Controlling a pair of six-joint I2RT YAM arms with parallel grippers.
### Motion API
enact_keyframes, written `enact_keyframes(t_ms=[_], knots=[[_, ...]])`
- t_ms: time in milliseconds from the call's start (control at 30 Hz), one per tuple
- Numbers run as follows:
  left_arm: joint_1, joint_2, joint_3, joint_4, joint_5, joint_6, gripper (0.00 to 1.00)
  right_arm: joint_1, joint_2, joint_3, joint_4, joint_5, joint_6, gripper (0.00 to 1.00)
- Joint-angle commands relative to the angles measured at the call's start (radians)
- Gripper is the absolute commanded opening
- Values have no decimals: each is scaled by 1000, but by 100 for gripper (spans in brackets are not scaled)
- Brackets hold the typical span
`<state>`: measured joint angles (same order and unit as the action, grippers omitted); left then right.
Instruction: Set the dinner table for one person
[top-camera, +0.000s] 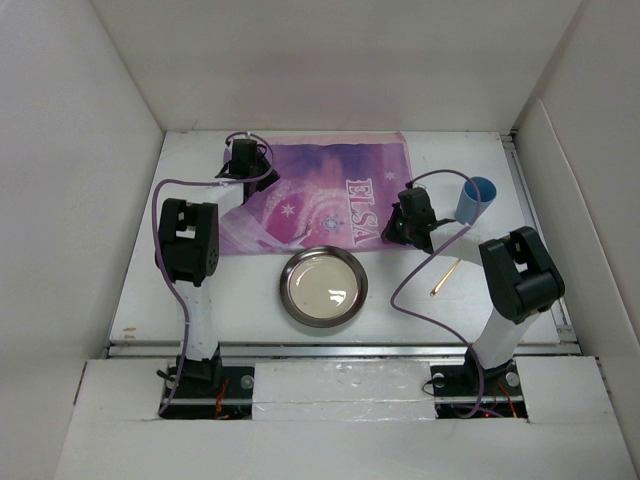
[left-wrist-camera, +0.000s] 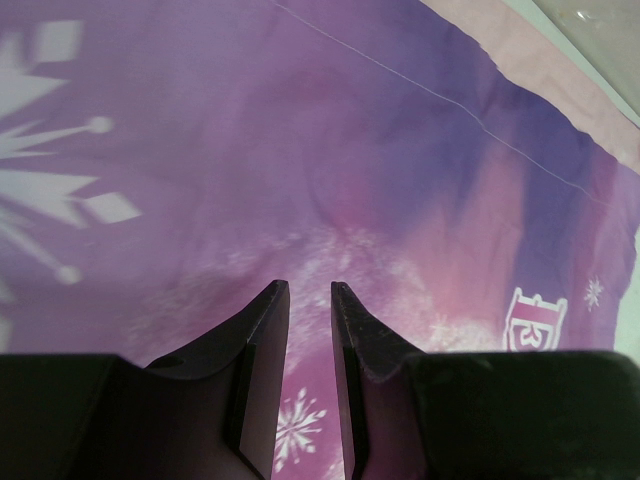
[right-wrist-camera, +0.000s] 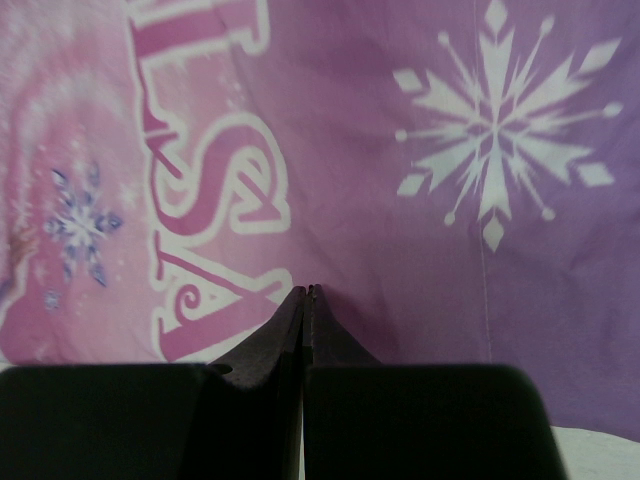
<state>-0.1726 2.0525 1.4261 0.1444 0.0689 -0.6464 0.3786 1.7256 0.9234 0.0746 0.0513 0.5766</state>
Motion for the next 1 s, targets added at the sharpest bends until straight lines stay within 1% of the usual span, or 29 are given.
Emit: enact_keyframes(t_ms=[0,100,133,300,333,367,400,433,533,567,600,633,667,733,767,833,867,900,933,967], knots=[[-13,30,77,18,87,-16,20,-13,35,38,-108,7,29,0],[-13,73,118,32,135,-44,20,-39,28,35,-124,-7,42,0],[-13,83,137,34,137,-48,20,-49,22,26,-122,-37,48,0],[-13,127,183,24,135,-42,21,-87,-20,6,-124,-44,84,0],[-13,129,188,27,138,-41,21,-96,-23,6,-127,-79,91,0],[-13,132,191,30,140,-41,22,-96,-30,6,-122,-82,103,0],[-13,144,195,32,144,-41,22,-105,-56,-1,-110,-71,109,0],[-13,152,210,32,147,-41,22,-106,-67,-1,-105,-26,114,0],[-13,170,220,49,184,-64,23,-106,-122,17,-101,18,102,0],[-22,167,224,52,201,-71,23,-75,-168,22,-84,18,82,0],[-22,160,224,52,201,-71,23,-75,-169,22,-84,18,81,0],[-22,144,221,53,197,-65,23,-54,-213,29,-53,22,42,0],[-22,123,220,47,189,-56,23,4,-231,40,-42,27,25,0],[-22,36,230,34,145,-17,24,72,-254,73,-45,59,-36,0],[-22,8,240,3,129,3,25,136,-264,81,-55,70,-59,0],[-22,-96,258,-34,59,66,27,184,-276,81,-61,91,-81,0],[-22,-133,258,-63,30,88,27,203,-306,51,-47,91,-81,0],[-22,-200,251,-77,-36,108,28,239,-328,23,-29,91,-80,0],[-22,-236,228,-92,-58,129,28,261,-355,-10,-9,90,-74,0],[-22,-264,212,-118,-110,160,27,281,-379,-43,26,94,-69,0]])
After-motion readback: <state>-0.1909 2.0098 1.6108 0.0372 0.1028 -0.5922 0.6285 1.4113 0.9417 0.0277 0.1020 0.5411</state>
